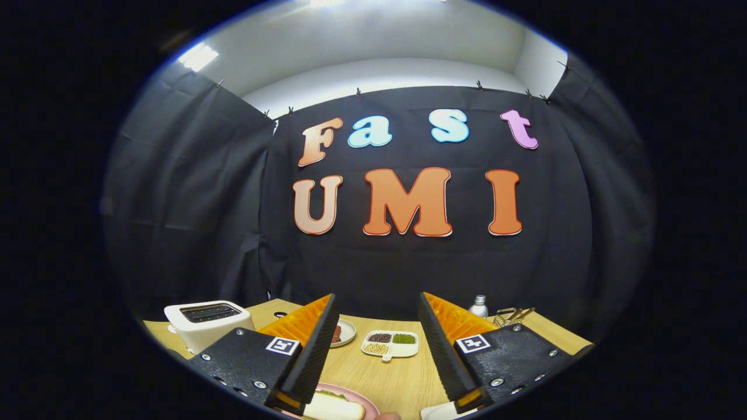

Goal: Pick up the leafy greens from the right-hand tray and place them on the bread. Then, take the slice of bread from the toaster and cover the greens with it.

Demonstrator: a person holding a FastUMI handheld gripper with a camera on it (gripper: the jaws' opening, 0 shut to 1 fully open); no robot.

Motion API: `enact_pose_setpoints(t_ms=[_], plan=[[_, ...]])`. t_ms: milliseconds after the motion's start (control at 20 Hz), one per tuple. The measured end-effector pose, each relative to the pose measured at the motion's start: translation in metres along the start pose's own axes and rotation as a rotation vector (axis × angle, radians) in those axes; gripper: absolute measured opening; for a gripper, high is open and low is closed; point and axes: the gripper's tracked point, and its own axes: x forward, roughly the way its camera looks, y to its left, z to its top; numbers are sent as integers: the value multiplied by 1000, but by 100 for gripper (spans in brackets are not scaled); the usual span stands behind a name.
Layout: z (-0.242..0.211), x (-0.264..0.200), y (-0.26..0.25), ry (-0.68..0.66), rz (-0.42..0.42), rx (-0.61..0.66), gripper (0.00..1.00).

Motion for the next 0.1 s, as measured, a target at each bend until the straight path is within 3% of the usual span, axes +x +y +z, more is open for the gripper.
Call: enact_pose_setpoints(t_ms=[100], plan=[[-4,-1,3,12,3,2,83]])
